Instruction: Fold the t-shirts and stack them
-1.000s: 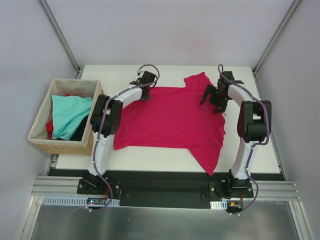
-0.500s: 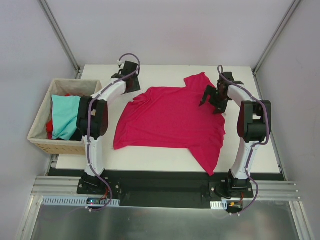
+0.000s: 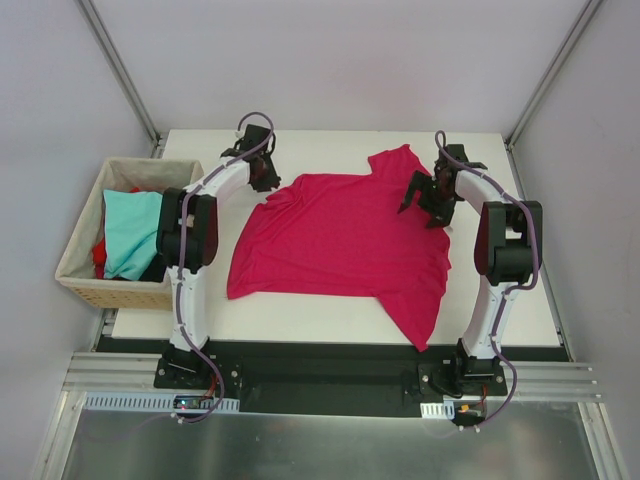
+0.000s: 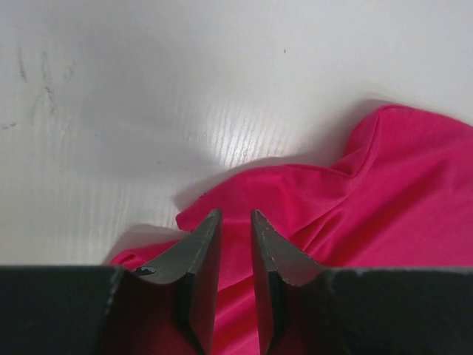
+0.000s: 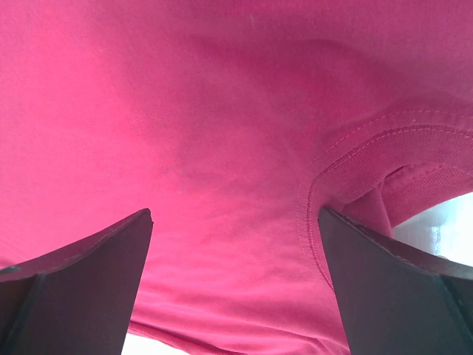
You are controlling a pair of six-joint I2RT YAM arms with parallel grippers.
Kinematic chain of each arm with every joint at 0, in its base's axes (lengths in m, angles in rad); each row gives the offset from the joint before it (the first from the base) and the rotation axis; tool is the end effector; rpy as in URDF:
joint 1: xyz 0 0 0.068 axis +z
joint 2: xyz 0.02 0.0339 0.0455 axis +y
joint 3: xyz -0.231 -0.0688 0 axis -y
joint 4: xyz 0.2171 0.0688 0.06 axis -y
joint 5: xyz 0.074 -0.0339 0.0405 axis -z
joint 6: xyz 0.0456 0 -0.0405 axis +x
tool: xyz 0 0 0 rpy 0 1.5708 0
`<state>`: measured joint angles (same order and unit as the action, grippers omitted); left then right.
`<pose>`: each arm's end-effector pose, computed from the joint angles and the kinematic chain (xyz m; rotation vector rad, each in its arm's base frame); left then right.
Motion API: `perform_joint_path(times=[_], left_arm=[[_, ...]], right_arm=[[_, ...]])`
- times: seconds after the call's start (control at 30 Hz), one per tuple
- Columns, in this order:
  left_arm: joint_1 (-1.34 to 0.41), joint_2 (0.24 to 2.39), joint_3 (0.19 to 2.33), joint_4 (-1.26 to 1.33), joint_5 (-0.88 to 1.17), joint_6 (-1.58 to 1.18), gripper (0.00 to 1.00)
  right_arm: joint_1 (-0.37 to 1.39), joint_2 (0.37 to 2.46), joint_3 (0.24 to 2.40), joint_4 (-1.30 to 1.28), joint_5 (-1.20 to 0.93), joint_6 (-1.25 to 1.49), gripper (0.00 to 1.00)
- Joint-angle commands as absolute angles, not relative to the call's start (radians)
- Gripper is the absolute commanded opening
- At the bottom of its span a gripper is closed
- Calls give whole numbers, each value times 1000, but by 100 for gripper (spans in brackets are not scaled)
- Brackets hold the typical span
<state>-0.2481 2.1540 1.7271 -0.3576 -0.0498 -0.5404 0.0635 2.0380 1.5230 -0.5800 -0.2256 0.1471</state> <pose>0.4409 -0.1094 0.1866 -0.3706 2.3488 -0.3241 0.3953 0.0354 0.1597 0.0383 2.6696 0.3687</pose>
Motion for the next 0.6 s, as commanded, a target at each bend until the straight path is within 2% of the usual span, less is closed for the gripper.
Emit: perform_joint_path(times=[0.0,0.2,0.33,0.57], left_arm=[[-252,2198,1753,-370,14,-552,22],[-219,2263,1763,-382,34,-609,21],[-201,2275,1770,-419,-26,-614,23],[-137,2376,1963,-506,-46,-630,26]], right_arm=[[68,2040,1523,-591,-241,146,100],[68,2034,1525,-595,-232,141,100],[67,2031,1525,-598,-229,144,100],[69,2036,1543,-603,-239,155,100]])
